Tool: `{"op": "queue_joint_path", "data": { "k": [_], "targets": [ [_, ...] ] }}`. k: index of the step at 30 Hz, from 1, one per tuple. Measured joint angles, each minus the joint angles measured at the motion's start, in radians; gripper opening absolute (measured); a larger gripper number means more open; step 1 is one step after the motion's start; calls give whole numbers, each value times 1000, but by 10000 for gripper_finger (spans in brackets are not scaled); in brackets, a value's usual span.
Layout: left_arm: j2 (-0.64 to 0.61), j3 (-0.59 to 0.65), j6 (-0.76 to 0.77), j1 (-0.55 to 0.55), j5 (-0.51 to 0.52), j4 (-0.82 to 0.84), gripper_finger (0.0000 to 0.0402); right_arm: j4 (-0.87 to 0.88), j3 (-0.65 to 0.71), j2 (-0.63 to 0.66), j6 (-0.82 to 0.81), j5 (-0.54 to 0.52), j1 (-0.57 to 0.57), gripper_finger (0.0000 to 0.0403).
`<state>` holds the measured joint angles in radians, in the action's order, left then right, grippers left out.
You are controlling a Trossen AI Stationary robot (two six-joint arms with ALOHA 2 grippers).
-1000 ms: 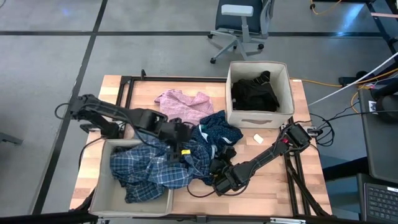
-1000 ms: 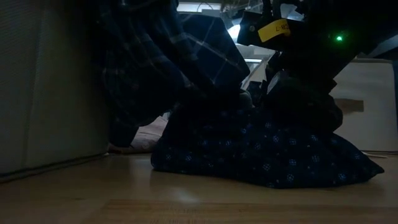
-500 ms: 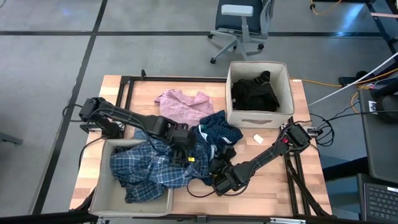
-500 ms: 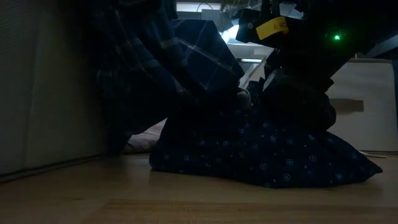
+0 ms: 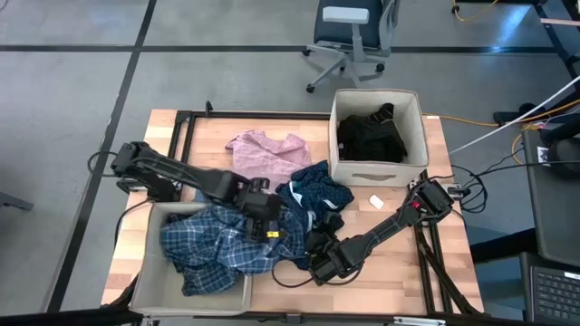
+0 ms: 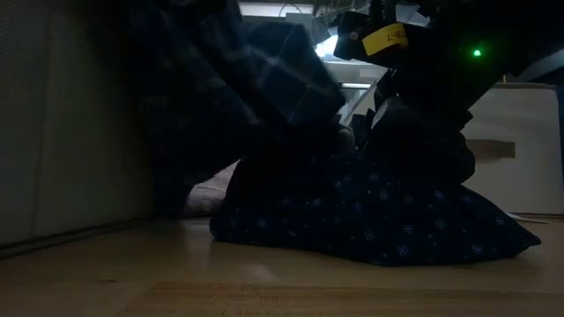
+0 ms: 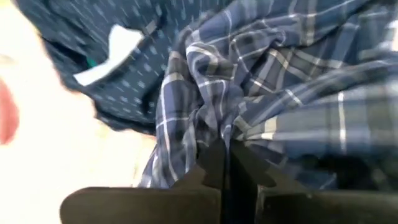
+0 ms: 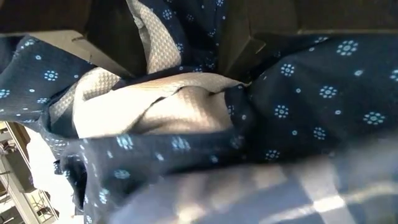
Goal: Sort clothes
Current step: Put the blue checkered shirt into the bottom white laundry organizer
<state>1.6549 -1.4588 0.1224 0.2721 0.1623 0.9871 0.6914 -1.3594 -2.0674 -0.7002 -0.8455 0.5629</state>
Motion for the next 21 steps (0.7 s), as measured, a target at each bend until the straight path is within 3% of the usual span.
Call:
{"op": "queue_joint_path", "data": {
  "k": [14,21],
  "targets": [
    [-269,-190,241,264,342,176,1,10,0,0,0,0,0,198],
    [-402,-228,556,480,333,363,0,11,0,0,-5,0,0,198]
  ]
}}
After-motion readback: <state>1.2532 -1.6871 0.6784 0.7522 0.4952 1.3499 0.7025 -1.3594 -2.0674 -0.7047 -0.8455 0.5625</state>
